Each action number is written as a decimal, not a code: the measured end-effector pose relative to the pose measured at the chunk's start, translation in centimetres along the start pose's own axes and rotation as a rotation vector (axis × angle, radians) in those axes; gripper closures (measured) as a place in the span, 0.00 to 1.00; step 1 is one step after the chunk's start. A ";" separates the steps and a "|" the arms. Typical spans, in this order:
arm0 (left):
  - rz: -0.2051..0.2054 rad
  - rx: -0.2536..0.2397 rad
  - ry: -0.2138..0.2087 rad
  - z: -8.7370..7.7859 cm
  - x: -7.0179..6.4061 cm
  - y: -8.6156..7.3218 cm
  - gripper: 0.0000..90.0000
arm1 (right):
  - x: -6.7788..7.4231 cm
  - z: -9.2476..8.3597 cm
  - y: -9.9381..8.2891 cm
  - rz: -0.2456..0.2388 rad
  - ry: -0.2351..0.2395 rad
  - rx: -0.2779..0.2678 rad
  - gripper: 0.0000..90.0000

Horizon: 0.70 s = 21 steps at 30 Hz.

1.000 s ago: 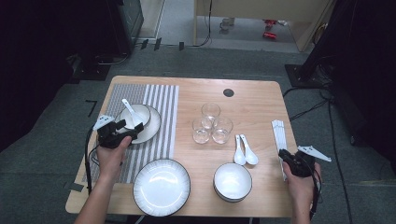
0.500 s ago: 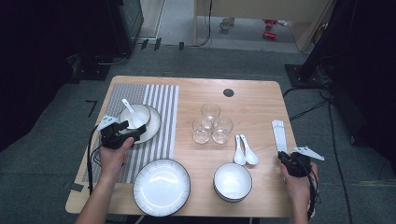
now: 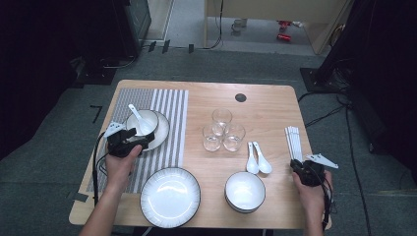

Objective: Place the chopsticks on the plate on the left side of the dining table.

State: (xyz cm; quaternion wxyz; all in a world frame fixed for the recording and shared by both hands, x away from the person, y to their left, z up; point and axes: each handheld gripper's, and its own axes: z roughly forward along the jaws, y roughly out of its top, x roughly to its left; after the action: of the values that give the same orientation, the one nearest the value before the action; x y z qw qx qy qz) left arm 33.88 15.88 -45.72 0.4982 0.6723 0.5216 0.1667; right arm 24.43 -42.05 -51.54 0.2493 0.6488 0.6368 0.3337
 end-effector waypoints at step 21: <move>0.002 0.010 0.003 0.1 0.0 -0.1 0.17 | 0.2 0.1 -0.1 -0.002 -0.041 -0.029 0.88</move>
State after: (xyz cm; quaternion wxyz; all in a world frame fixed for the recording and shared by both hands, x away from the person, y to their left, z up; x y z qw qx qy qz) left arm 33.95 15.84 -45.88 0.4938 0.6751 0.5226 0.1655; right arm 24.40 -41.80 -51.68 0.2721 0.6511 0.6274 0.3292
